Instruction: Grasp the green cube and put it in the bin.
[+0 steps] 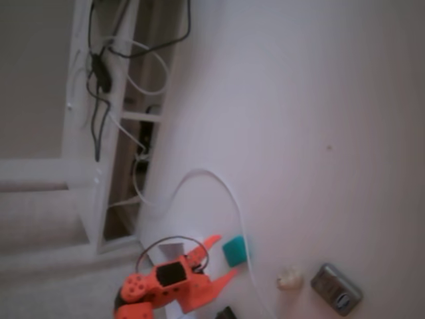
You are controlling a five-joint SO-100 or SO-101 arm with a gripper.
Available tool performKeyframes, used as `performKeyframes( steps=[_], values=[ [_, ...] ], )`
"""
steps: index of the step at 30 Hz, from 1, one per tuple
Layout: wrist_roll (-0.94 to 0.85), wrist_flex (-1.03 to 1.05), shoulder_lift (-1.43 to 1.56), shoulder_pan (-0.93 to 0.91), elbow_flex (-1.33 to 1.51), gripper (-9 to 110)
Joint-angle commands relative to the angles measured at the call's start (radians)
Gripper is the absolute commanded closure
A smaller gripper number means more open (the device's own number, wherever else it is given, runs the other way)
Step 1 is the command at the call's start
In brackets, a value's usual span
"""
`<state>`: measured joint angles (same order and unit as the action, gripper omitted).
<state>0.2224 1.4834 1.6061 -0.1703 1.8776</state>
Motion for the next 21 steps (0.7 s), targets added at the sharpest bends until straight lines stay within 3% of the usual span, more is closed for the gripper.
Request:
performKeyframes(
  steps=[1, 11, 21],
  values=[
    [-0.015, 0.002, -0.009, -0.014, 0.003, 73],
    [-0.089, -0.067, -0.071, -0.043, -0.014, 64],
    [-0.129, -0.11, -0.15, -0.026, -0.008, 65]
  ],
)
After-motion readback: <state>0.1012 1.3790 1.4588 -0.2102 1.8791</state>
